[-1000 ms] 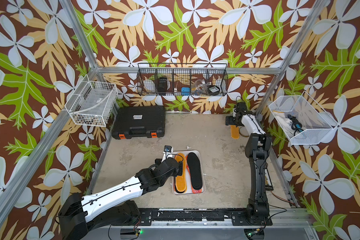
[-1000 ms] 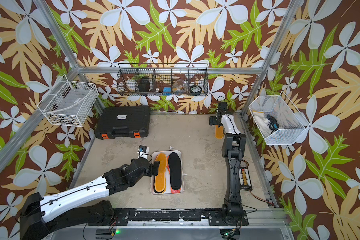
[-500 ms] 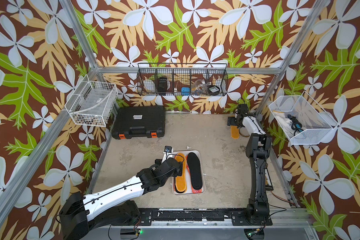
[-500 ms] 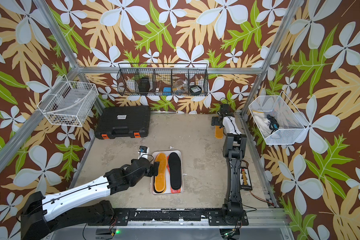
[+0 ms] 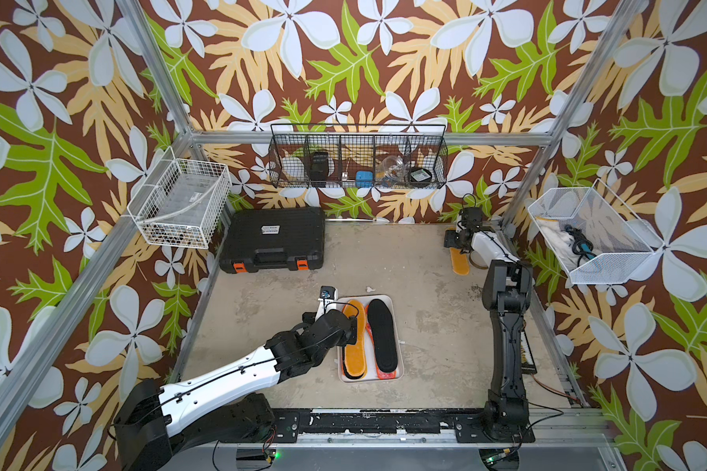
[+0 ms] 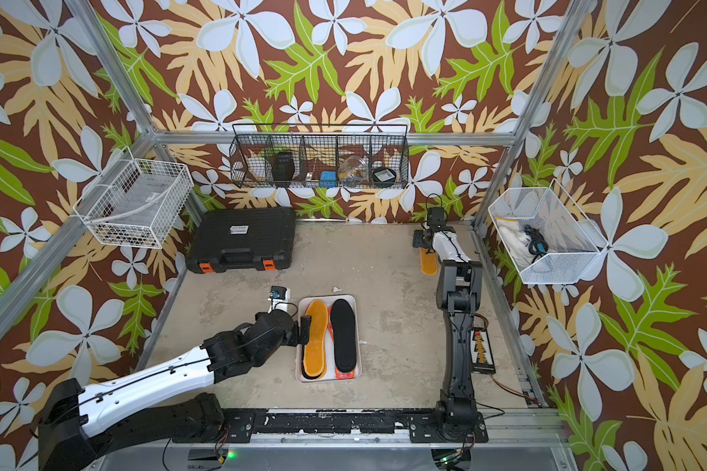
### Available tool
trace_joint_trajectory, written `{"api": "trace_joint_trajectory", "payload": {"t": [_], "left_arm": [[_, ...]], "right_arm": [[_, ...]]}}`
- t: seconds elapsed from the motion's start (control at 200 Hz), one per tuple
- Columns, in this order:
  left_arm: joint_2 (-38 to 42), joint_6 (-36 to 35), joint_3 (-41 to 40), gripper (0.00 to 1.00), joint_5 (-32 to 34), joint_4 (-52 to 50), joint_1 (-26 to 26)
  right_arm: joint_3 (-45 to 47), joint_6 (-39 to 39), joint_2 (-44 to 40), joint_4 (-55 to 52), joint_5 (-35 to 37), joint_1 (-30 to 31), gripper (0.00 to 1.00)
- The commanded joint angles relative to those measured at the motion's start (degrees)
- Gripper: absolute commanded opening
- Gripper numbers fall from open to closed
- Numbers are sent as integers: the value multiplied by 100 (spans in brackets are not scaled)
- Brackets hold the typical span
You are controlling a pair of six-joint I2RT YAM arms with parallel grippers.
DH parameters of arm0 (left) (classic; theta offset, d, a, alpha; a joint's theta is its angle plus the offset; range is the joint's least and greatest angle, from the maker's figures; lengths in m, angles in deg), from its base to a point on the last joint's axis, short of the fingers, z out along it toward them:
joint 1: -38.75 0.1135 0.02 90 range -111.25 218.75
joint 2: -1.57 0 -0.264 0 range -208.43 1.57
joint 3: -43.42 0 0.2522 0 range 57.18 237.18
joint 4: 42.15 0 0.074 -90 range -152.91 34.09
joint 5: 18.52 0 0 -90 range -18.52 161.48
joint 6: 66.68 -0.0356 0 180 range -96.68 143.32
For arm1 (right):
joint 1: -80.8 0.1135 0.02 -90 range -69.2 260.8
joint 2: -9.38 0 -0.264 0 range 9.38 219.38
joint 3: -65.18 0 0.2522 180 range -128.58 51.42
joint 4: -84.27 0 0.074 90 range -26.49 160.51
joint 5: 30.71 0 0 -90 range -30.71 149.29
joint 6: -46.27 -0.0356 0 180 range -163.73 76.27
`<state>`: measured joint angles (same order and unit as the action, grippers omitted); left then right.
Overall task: Put the insoles into the storage box
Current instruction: Move the insole to the center of the board.
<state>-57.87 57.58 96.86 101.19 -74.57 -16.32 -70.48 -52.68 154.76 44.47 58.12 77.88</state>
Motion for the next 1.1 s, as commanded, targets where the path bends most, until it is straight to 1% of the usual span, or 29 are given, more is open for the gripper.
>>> {"api": "trace_joint_trajectory", "payload": {"t": [0.0, 0.15, 0.26, 0.425, 0.54, 0.671, 0.816, 0.951, 1.096], "left_arm": [[79, 76, -35, 100, 70, -17, -2], [90, 79, -32, 100, 1, 11, 4], [74, 66, -56, 100, -60, 46, 0], [73, 50, -66, 100, -106, 37, -4], [81, 28, -82, 100, -98, 46, -5], [56, -2, -108, 100, -79, 106, -5], [-30, -18, -66, 100, -81, 148, 2], [-143, -68, -15, 100, -62, 200, -3], [-277, -94, 62, 100, -89, 231, -3]], "right_arm": [[870, -510, -400, -821, -314, 226, 70], [2445, -795, -1323, -251, -305, 643, 69], [3552, -980, -2009, 94, -220, 1060, 68], [5165, -1302, -3141, 530, 238, 1826, 70], [5974, -1508, -3772, 644, 513, 2313, 71], [6586, -1733, -4434, 653, 803, 2617, 72], [7108, -1940, -5174, 783, 803, 2751, 71], [7225, -2064, -5645, 687, 846, 2857, 71], [7194, -2071, -5800, 524, 928, 2980, 71]]}}
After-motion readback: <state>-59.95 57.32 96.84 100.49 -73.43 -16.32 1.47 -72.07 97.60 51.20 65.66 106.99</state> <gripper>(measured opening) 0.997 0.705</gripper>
